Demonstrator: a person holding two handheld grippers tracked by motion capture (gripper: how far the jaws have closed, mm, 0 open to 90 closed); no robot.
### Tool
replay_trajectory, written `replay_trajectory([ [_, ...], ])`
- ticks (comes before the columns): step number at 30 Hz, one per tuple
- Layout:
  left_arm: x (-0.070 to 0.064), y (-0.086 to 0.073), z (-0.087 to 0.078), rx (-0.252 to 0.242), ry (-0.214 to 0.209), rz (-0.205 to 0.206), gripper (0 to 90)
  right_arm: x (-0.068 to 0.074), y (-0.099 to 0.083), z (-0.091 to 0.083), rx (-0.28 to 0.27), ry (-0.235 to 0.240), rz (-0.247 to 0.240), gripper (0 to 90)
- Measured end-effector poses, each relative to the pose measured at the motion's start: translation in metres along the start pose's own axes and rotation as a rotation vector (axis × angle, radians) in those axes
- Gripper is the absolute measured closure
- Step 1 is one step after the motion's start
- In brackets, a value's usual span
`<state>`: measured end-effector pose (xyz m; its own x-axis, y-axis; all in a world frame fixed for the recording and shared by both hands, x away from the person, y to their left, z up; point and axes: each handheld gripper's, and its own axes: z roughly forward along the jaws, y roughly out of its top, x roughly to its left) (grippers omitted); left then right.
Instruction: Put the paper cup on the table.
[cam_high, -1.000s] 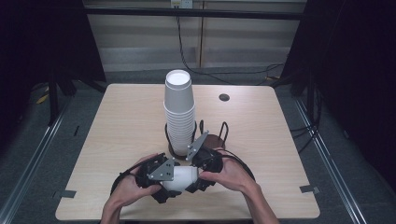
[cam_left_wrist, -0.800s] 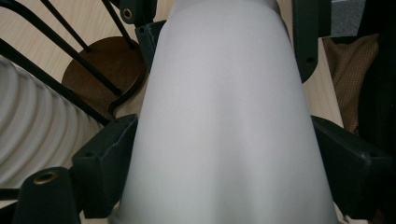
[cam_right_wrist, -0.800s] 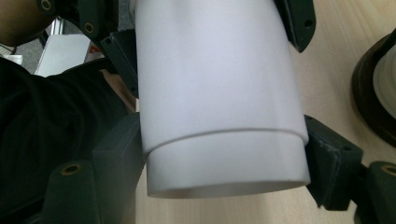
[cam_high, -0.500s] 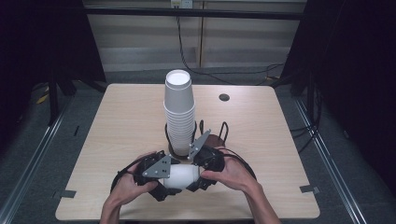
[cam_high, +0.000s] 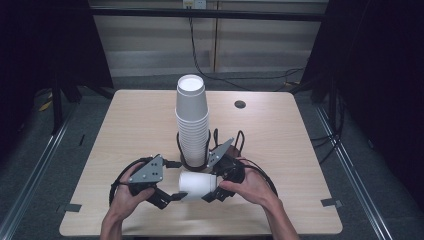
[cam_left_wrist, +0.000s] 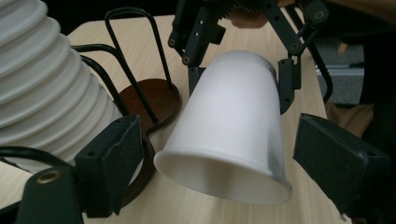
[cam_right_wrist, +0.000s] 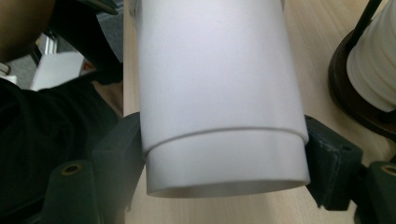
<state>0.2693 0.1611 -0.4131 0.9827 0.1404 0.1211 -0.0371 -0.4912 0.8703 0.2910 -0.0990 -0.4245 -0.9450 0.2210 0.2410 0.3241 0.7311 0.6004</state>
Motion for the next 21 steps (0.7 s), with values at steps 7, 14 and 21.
replay_trajectory([
  [7, -0.001, -0.009, 0.003, -0.015, 0.026, -0.058, 15.6, -0.006, -0.012, 0.003, -0.080, -0.011, 0.039, 23.7],
  [14, -0.002, -0.019, 0.004, -0.068, 0.042, -0.117, 15.6, -0.009, -0.023, 0.001, -0.150, -0.028, 0.065, 23.7],
  [21, -0.003, -0.026, 0.008, -0.092, 0.056, -0.152, 15.6, -0.006, -0.029, 0.000, -0.231, -0.047, 0.056, 23.6],
])
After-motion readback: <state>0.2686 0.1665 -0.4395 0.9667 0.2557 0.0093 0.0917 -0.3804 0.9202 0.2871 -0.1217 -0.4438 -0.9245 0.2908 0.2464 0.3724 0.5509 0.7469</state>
